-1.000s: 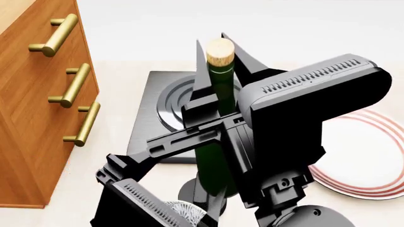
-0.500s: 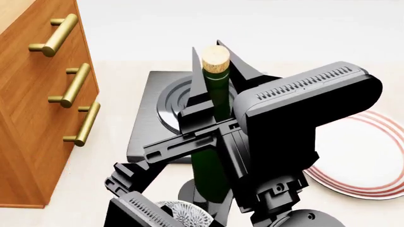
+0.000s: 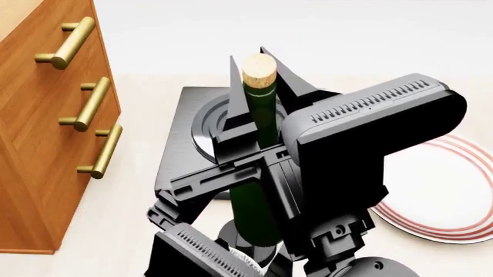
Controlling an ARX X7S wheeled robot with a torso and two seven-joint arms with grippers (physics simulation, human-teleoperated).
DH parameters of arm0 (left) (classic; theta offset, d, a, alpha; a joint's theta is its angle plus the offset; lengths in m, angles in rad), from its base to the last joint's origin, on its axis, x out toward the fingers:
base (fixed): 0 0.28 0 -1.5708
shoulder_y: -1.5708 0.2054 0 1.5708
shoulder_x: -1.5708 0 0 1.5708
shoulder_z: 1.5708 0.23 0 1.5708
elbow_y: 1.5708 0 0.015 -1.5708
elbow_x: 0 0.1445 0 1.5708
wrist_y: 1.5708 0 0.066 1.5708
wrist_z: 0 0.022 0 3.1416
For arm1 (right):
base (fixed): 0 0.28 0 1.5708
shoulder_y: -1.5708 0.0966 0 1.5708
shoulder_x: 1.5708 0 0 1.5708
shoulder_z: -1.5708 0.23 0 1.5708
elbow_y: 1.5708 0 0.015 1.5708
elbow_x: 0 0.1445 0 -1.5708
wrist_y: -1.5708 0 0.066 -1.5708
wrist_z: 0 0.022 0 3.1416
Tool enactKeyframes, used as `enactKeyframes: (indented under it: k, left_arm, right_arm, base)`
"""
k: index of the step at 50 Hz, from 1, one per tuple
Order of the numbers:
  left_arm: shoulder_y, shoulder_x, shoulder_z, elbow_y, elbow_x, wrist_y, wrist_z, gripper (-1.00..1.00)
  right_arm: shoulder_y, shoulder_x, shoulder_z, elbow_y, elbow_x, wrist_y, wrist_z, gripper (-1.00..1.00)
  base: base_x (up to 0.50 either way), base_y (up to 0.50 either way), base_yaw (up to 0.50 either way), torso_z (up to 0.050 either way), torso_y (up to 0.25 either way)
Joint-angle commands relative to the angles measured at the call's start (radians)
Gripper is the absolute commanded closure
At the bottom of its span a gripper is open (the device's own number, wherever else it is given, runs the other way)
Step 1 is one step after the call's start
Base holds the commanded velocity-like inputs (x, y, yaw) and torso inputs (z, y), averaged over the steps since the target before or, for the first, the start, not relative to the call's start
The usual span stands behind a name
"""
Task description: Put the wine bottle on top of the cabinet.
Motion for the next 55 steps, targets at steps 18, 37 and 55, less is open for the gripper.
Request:
enactKeyframes:
  k: [18,37,55]
  left_arm:
    - [-0.046,-0.001,0.032,-0.044,-0.07,0.089,-0.031,1.0]
    - [-0.065,-0.033,0.043,-0.019,-0.077,0.071,-0.066,1.0]
    - [-0.073,-0.056,0.051,-0.034,-0.08,0.069,-0.087,1.0]
  right_arm:
    - [-0.009,-0.006,0.021,0.003,-0.052,-0.021,-0.015,1.0]
    - [-0.018,0.007,0.024,-0.015,-0.035,0.003,0.008,-1.0]
    - [-0.147,0.04,0.126,-0.19,0.045,0.004,0.093,-1.0]
  base:
    - [0.0,0.0,0.0,0.0,0.001]
    - [0.0,0.0,0.0,0.001,0.001]
    - [0.0,0.0,0.0,0.0,0.001]
